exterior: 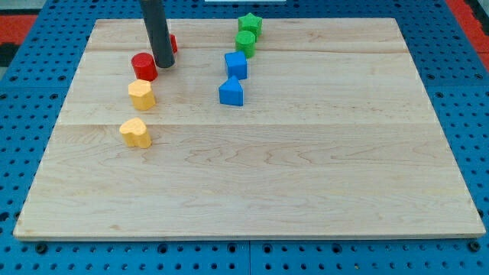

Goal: Move the yellow hexagon towards the center left of the board

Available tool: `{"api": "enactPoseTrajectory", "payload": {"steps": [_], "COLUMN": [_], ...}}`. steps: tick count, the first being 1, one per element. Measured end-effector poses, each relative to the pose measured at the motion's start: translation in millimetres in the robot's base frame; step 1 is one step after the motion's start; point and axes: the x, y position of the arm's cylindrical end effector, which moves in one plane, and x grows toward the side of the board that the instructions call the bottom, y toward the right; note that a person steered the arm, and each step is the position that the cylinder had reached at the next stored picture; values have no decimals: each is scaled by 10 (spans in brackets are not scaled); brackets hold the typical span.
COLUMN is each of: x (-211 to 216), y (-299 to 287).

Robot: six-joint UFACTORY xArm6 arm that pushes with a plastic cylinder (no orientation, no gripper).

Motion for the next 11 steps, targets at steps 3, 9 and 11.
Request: {"api": "enactPoseTrajectory", "payload": {"steps": [3, 9, 11], "x": [543, 937, 1214], "y": [16, -689, -1232]}}
